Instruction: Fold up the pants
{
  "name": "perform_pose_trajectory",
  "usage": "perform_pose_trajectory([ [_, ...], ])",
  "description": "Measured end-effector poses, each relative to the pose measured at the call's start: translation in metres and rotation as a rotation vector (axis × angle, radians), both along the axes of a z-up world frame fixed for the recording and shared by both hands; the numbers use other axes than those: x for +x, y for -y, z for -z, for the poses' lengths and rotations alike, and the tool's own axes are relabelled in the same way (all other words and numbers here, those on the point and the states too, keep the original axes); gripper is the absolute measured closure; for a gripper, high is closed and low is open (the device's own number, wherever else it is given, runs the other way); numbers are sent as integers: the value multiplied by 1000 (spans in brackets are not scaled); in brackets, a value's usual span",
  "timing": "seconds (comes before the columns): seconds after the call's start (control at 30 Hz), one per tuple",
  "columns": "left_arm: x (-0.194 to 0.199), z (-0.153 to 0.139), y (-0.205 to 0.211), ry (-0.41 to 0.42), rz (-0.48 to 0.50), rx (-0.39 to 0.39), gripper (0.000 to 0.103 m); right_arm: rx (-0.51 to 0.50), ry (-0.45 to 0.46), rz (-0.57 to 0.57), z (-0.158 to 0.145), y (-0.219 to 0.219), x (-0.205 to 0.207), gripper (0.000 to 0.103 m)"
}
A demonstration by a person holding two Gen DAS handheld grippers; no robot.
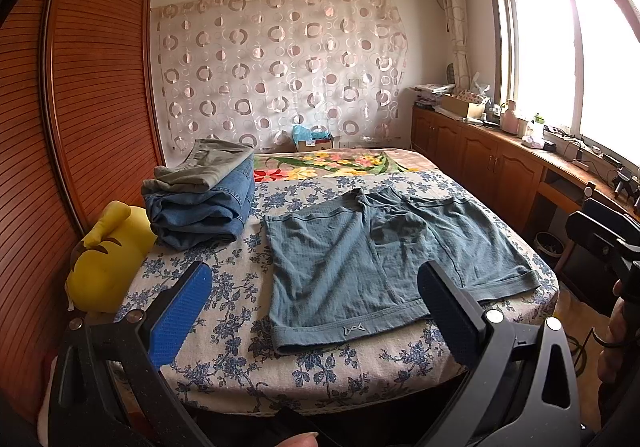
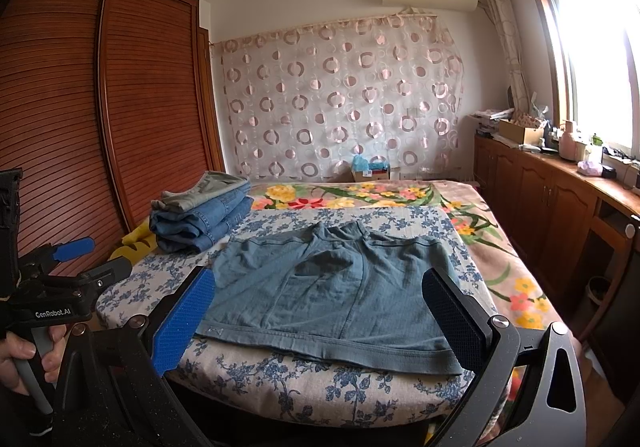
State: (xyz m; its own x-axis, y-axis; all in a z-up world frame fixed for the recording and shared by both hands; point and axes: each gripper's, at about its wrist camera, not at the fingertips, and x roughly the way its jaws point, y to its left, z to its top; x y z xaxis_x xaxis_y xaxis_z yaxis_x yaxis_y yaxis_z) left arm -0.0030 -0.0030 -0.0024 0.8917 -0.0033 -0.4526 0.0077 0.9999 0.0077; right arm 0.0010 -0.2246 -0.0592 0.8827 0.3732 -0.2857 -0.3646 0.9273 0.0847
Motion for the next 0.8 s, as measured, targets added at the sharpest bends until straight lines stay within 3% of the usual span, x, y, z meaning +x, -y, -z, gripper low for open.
perform_pose_trajectory([
  [0.47,0,1,1,-2,1,0,0,2,2,0,0,1,-1,0],
  [0.8,2,5,28,-43,27,-2,0,-5,-17,4,4,1,4,0],
])
